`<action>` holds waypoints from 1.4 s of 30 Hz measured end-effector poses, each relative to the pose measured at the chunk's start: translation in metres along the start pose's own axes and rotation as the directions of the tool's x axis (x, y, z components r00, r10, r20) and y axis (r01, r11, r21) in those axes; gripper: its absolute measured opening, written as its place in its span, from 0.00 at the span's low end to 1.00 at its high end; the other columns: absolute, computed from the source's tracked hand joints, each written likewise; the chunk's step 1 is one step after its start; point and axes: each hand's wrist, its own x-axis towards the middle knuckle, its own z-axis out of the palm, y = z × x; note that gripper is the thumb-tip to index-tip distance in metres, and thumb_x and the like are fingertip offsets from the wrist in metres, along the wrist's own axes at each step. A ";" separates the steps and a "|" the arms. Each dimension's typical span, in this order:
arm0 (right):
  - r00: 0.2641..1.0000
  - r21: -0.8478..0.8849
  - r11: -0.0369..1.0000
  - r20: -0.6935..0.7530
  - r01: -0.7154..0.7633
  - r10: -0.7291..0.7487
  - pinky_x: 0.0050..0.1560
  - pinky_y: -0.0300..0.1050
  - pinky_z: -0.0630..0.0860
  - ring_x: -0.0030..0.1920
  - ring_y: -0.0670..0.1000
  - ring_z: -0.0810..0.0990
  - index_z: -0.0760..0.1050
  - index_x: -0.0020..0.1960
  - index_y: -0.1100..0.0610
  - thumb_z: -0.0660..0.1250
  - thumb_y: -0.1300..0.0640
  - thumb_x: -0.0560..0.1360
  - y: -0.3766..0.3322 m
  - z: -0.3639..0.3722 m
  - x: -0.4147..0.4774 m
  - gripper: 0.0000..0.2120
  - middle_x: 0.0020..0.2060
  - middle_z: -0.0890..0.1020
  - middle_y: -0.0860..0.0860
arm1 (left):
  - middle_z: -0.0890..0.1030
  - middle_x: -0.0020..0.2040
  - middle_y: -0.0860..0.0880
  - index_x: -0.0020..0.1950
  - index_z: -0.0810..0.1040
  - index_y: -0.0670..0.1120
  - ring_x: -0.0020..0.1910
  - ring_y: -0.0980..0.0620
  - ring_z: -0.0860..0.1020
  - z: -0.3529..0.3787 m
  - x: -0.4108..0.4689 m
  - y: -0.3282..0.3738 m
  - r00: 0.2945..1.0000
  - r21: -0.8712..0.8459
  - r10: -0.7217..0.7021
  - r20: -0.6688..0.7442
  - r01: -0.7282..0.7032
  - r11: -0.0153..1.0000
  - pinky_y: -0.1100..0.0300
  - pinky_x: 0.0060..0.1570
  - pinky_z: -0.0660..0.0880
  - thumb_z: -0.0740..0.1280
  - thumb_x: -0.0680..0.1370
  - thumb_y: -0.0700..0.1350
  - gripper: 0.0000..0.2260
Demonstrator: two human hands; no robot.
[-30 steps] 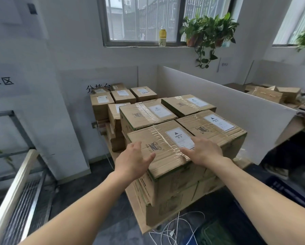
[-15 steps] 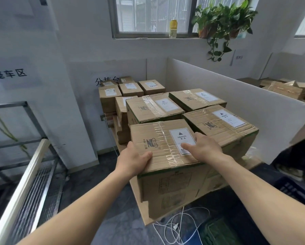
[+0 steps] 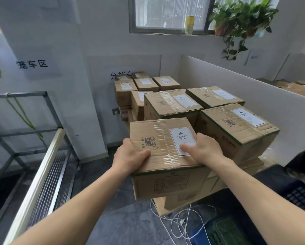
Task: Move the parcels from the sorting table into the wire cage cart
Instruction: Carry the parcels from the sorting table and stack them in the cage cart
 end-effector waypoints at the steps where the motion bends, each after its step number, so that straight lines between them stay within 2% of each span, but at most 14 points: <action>1: 1.000 -0.002 1.000 0.002 0.004 -0.004 0.40 0.46 0.72 0.46 0.49 0.78 0.75 0.53 0.49 0.71 0.36 0.72 -0.009 0.004 -0.004 0.19 0.47 0.81 0.45 | 0.75 0.51 0.54 0.63 0.67 0.48 0.50 0.52 0.77 -0.008 -0.002 -0.007 1.000 -0.006 -0.002 -0.004 0.002 1.000 0.56 0.48 0.77 0.75 0.73 0.58 0.26; 4: 0.999 -0.003 1.000 0.021 0.025 -0.025 0.46 0.49 0.77 0.47 0.50 0.80 0.76 0.50 0.47 0.71 0.36 0.72 -0.039 0.020 -0.014 0.16 0.47 0.83 0.44 | 0.75 0.52 0.53 0.63 0.68 0.47 0.50 0.52 0.76 -0.037 -0.008 -0.031 0.999 -0.016 -0.004 -0.032 0.004 1.000 0.58 0.46 0.75 0.75 0.73 0.57 0.26; 7: 0.999 -0.012 1.000 0.033 0.023 -0.023 0.50 0.50 0.76 0.51 0.53 0.81 0.77 0.51 0.50 0.71 0.35 0.70 -0.077 0.037 -0.025 0.20 0.49 0.83 0.46 | 0.74 0.51 0.54 0.60 0.67 0.49 0.48 0.53 0.75 -0.069 -0.015 -0.060 0.999 -0.014 -0.014 -0.052 0.014 1.000 0.62 0.41 0.72 0.75 0.74 0.56 0.24; 11: 0.996 -0.009 0.998 0.061 0.063 -0.063 0.48 0.49 0.73 0.53 0.54 0.80 0.76 0.54 0.53 0.72 0.35 0.70 -0.142 0.066 -0.042 0.24 0.52 0.83 0.49 | 0.75 0.51 0.53 0.58 0.67 0.49 0.49 0.51 0.75 -0.126 -0.023 -0.107 0.991 -0.005 -0.050 -0.124 0.050 0.999 0.56 0.49 0.74 0.76 0.72 0.57 0.24; 16: 0.980 -0.004 0.985 0.102 0.174 -0.173 0.49 0.49 0.75 0.49 0.53 0.79 0.75 0.51 0.52 0.72 0.37 0.73 -0.236 0.104 -0.064 0.20 0.49 0.82 0.49 | 0.79 0.54 0.51 0.60 0.70 0.48 0.54 0.48 0.79 -0.202 -0.035 -0.171 0.970 -0.034 -0.134 -0.205 0.129 0.991 0.51 0.55 0.78 0.77 0.71 0.58 0.26; 19: 0.958 0.027 0.968 0.135 0.250 -0.251 0.47 0.49 0.76 0.48 0.51 0.79 0.75 0.53 0.52 0.72 0.37 0.72 -0.290 0.132 -0.077 0.21 0.50 0.82 0.48 | 0.80 0.55 0.51 0.60 0.71 0.48 0.54 0.48 0.79 -0.245 -0.049 -0.210 0.944 -0.073 -0.183 -0.273 0.170 0.983 0.51 0.56 0.78 0.77 0.71 0.57 0.26; 23: 0.911 0.077 0.934 0.208 0.348 -0.356 0.53 0.53 0.79 0.51 0.52 0.80 0.74 0.56 0.52 0.72 0.36 0.71 -0.359 0.169 -0.094 0.24 0.52 0.82 0.48 | 0.80 0.55 0.50 0.61 0.70 0.47 0.53 0.49 0.79 -0.297 -0.067 -0.262 0.899 -0.099 -0.258 -0.355 0.238 0.966 0.52 0.55 0.77 0.77 0.71 0.56 0.26; 29: 0.808 0.119 0.861 0.302 0.494 -0.506 0.53 0.51 0.76 0.52 0.53 0.80 0.74 0.55 0.52 0.74 0.40 0.70 -0.467 0.220 -0.113 0.22 0.51 0.82 0.48 | 0.81 0.56 0.49 0.62 0.69 0.47 0.55 0.47 0.80 -0.361 -0.094 -0.333 0.792 -0.199 -0.393 -0.468 0.339 0.920 0.49 0.58 0.77 0.77 0.71 0.56 0.27; 32: 0.743 0.155 0.818 0.352 0.553 -0.569 0.53 0.50 0.76 0.53 0.54 0.80 0.74 0.55 0.51 0.73 0.39 0.69 -0.515 0.255 -0.122 0.22 0.51 0.82 0.48 | 0.80 0.56 0.50 0.61 0.68 0.48 0.53 0.49 0.79 -0.385 -0.105 -0.368 0.720 -0.253 -0.467 -0.513 0.393 0.884 0.51 0.56 0.77 0.76 0.71 0.55 0.26; 35: 0.670 0.200 0.772 0.397 0.603 -0.627 0.55 0.52 0.76 0.53 0.54 0.79 0.74 0.56 0.51 0.73 0.38 0.68 -0.559 0.291 -0.128 0.24 0.51 0.82 0.47 | 0.79 0.54 0.52 0.62 0.67 0.50 0.53 0.49 0.79 -0.405 -0.110 -0.400 0.637 -0.290 -0.523 -0.566 0.441 0.850 0.49 0.56 0.78 0.76 0.71 0.55 0.27; 38: 0.578 0.233 0.714 0.451 0.660 -0.681 0.52 0.49 0.75 0.51 0.52 0.79 0.74 0.55 0.50 0.74 0.40 0.69 -0.600 0.329 -0.127 0.22 0.48 0.80 0.45 | 0.78 0.53 0.53 0.63 0.67 0.50 0.53 0.49 0.79 -0.416 -0.109 -0.431 0.553 -0.340 -0.583 -0.595 0.484 0.806 0.50 0.56 0.79 0.77 0.71 0.54 0.27; 42: 0.442 0.277 0.628 0.511 0.727 -0.737 0.48 0.47 0.73 0.50 0.50 0.79 0.74 0.56 0.49 0.75 0.41 0.68 -0.657 0.385 -0.117 0.22 0.49 0.81 0.45 | 0.79 0.54 0.53 0.60 0.66 0.51 0.51 0.50 0.79 -0.422 -0.095 -0.471 0.401 -0.423 -0.679 -0.615 0.559 0.713 0.50 0.55 0.79 0.77 0.70 0.56 0.27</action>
